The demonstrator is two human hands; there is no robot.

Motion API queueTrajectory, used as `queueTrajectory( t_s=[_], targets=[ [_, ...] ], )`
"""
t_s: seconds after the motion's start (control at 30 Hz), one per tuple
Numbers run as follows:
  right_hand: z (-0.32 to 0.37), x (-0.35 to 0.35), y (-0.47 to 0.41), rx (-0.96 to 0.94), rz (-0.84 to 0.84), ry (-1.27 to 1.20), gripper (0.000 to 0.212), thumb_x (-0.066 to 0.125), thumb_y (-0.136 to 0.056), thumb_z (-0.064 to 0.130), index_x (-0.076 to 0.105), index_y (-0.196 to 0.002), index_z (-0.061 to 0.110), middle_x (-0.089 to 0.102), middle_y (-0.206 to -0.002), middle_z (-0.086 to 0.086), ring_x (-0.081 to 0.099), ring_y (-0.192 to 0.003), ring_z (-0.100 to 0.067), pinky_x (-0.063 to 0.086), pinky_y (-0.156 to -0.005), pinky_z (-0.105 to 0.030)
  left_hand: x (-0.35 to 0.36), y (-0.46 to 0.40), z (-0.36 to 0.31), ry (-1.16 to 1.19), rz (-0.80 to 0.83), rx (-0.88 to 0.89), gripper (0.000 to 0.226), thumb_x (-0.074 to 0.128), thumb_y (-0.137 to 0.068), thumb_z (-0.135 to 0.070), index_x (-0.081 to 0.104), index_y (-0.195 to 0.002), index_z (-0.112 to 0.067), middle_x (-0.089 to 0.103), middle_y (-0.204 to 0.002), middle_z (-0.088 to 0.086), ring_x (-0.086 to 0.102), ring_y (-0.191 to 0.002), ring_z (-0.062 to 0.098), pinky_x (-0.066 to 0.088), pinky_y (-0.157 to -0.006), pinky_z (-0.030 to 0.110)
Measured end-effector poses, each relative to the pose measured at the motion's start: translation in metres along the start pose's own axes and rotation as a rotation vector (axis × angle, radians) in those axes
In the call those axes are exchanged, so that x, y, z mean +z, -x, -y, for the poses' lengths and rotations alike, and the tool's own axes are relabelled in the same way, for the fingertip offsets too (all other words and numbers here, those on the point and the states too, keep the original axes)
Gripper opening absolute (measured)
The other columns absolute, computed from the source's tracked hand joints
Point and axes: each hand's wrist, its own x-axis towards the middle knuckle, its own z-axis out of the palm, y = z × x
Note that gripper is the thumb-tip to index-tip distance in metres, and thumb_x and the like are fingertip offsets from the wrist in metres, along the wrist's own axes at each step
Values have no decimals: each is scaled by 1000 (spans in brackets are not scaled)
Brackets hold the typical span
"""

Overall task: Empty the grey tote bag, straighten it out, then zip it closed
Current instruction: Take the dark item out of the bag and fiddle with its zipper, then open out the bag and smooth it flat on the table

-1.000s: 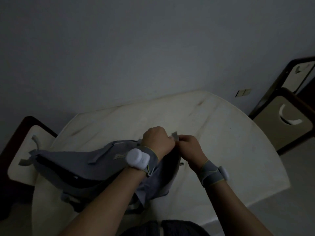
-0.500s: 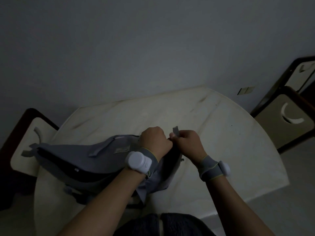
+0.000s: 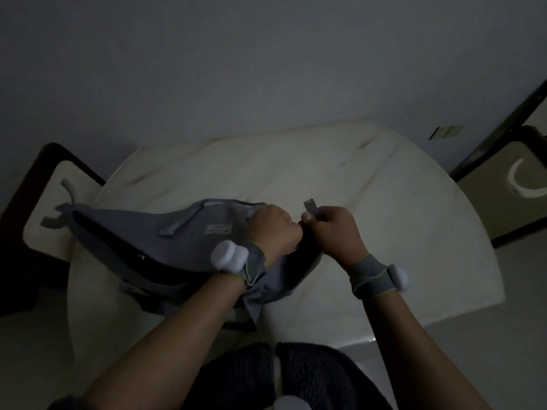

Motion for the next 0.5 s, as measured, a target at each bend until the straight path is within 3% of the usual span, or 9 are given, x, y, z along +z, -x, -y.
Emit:
queueTrajectory(
  t_s=[0.07, 0.13, 0.2, 0.27, 0.33, 0.37, 0.5],
  targets=[
    [11, -4, -3, 35, -9, -43, 33, 59, -86, 32, 69, -67, 6, 68, -65, -8, 61, -66, -23, 45, -62, -32, -7, 8, 4, -10, -181, 32, 20, 51, -81, -17, 56, -63, -11, 60, -69, 11, 60, -82, 37, 39, -61, 31],
    [21, -10, -22, 173, -103, -195, 37, 60, -84, 33, 60, -56, 8, 61, -60, -6, 55, -62, -24, 44, -61, -33, -11, 21, 15, -121, -395, 142, 13, 55, -80, -20, 58, -72, -10, 63, -78, 16, 58, -81, 37, 41, -64, 36],
    [46, -25, -49, 310, -147, -428, 30, 61, -82, 30, 55, -59, 11, 57, -67, -10, 55, -66, -24, 45, -62, -35, -24, 20, 34, -349, -505, 164, 27, 64, -75, -35, 58, -86, -11, 62, -89, 14, 55, -86, 35, 43, -72, 40],
    [77, -43, -74, 320, -103, -568, 14, 60, -84, 24, 56, -76, 13, 59, -81, -13, 64, -80, -31, 48, -69, -35, -53, -6, 53, -463, -433, -9, 48, 66, -73, -48, 52, -102, -12, 56, -104, 12, 51, -95, 34, 42, -77, 42],
    [108, -61, -90, 234, -94, -507, 12, 60, -86, 18, 56, -95, 10, 60, -92, -12, 63, -97, -36, 47, -76, -35, -75, -43, 58, -462, -312, -143, 57, 58, -81, -52, 46, -118, -11, 49, -125, 13, 46, -109, 36, 40, -88, 44],
    [116, -69, -101, 227, -110, -521, 10, 57, -89, 16, 54, -94, 8, 59, -92, -11, 61, -95, -34, 44, -75, -36, -85, -59, 51, -444, -266, -152, 58, 55, -83, -52, 44, -122, -11, 47, -130, 13, 45, -113, 37, 39, -91, 45],
    [148, -134, -96, 202, -289, -648, 20, 52, -93, 14, 49, -74, 13, 52, -74, -4, 53, -69, -23, 42, -56, -29, -114, -104, -14, -402, -415, 152, 18, 57, -82, -27, 55, -98, -18, 62, -105, 6, 54, -99, 31, 37, -83, 40]
  ],
)
